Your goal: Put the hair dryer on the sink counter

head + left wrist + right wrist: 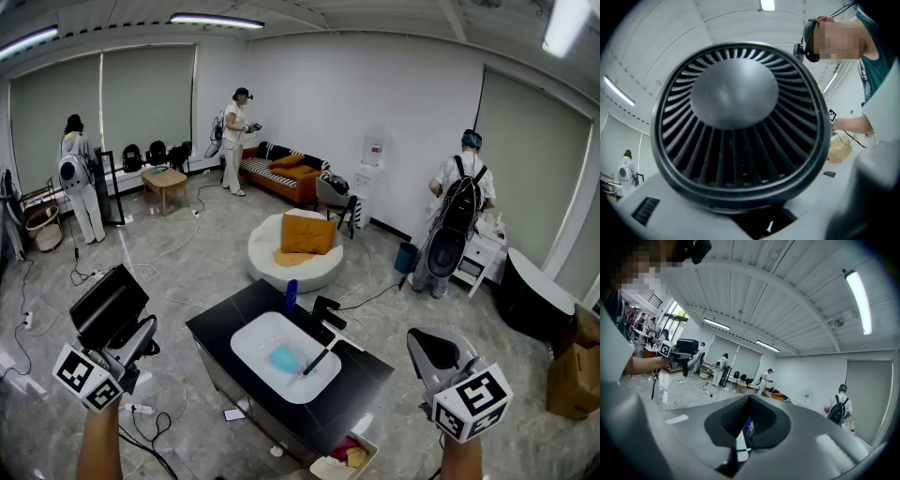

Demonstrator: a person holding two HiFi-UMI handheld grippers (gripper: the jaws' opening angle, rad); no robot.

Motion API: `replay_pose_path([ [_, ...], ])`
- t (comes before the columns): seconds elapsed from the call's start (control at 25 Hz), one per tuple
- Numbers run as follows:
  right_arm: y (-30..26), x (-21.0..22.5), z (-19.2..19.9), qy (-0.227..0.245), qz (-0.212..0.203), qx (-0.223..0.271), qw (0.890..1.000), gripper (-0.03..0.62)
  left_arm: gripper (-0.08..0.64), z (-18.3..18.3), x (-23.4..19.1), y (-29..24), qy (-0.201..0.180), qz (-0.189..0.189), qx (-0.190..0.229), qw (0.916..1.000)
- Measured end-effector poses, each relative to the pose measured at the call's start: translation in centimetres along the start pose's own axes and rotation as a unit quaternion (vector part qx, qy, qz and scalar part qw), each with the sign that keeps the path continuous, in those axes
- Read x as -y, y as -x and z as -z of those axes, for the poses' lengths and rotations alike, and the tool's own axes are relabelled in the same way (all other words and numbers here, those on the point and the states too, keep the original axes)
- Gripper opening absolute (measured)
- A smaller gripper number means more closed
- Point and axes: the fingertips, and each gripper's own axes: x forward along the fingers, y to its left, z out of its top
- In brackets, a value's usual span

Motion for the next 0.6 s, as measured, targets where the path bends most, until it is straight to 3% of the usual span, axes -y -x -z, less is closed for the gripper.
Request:
replay_pose_path([
  [0.6, -0.31, 0.01, 0.78, -0.008, -0.007, 0.004, 1.0, 0.008, 0.25, 0.32, -0.16, -0.2, 0.006, -0.003, -0.006, 1.0],
])
